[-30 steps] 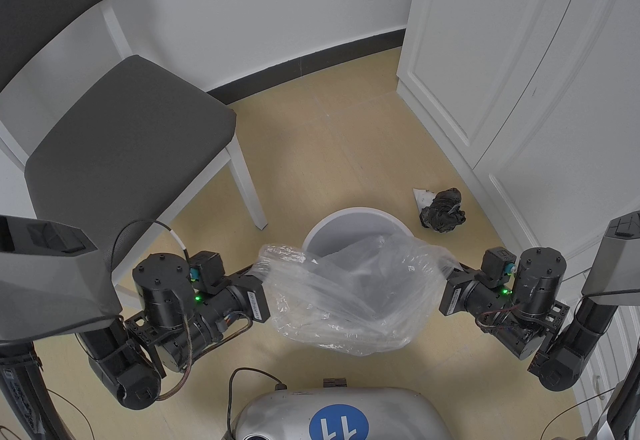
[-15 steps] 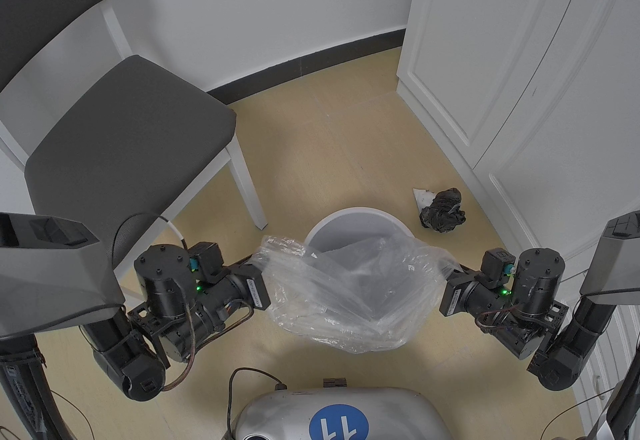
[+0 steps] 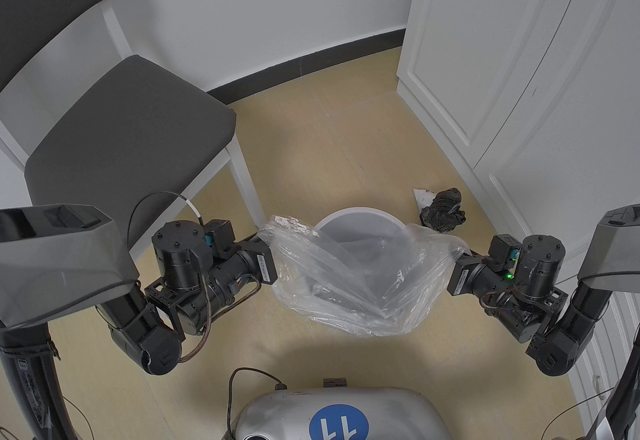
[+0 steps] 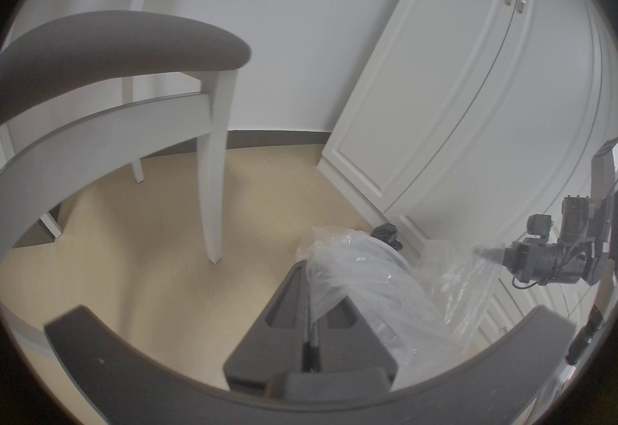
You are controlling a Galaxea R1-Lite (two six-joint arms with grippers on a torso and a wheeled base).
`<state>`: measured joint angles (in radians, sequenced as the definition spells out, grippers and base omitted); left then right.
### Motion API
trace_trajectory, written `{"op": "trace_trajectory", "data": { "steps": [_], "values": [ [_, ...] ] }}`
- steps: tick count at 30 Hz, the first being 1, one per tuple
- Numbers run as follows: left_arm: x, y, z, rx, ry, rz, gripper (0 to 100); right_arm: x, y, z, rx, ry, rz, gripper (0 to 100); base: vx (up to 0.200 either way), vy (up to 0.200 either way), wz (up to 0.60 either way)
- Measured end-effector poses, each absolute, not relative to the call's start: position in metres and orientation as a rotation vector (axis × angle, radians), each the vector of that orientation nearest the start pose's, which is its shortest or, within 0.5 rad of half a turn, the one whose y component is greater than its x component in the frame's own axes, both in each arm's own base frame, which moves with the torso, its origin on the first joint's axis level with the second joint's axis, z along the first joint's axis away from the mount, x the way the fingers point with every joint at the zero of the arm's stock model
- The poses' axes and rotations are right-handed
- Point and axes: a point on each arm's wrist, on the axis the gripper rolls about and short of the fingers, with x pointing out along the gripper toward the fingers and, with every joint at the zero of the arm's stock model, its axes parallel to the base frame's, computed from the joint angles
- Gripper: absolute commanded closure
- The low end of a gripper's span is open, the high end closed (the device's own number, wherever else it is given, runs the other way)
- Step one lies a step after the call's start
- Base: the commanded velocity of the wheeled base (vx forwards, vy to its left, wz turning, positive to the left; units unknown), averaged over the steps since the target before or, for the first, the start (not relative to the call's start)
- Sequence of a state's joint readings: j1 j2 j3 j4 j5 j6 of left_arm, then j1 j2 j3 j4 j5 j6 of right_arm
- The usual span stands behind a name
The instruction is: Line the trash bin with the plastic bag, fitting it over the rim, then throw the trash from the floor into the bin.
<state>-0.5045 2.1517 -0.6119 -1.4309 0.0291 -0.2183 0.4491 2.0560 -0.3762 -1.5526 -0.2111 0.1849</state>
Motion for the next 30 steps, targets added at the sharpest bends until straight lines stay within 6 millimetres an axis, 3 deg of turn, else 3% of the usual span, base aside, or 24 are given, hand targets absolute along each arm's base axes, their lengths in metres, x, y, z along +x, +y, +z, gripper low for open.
{"op": "trace_trajectory", "data": {
  "steps": [9, 19, 26, 30],
  "values": [
    [0.313, -0.151, 0.066, -0.151, 0.149, -0.408, 100, 0.282, 0.094, 0.067, 0.035, 0.138, 0.124, 100, 0.0, 0.0, 0.0],
    [0.318, -0.136, 0.051, -0.079, 0.209, -0.363, 100, 0.281, 0.075, 0.064, -0.059, 0.162, 0.07, 100, 0.0, 0.0, 0.0],
    [0.319, -0.132, 0.045, -0.068, 0.256, -0.35, 100, 0.276, 0.068, 0.06, -0.096, 0.186, 0.055, 100, 0.0, 0.0, 0.0],
    [0.318, -0.131, 0.044, -0.067, 0.269, -0.355, 100, 0.274, 0.073, 0.06, -0.093, 0.19, 0.081, 100, 0.0, 0.0, 0.0]
  ]
}}
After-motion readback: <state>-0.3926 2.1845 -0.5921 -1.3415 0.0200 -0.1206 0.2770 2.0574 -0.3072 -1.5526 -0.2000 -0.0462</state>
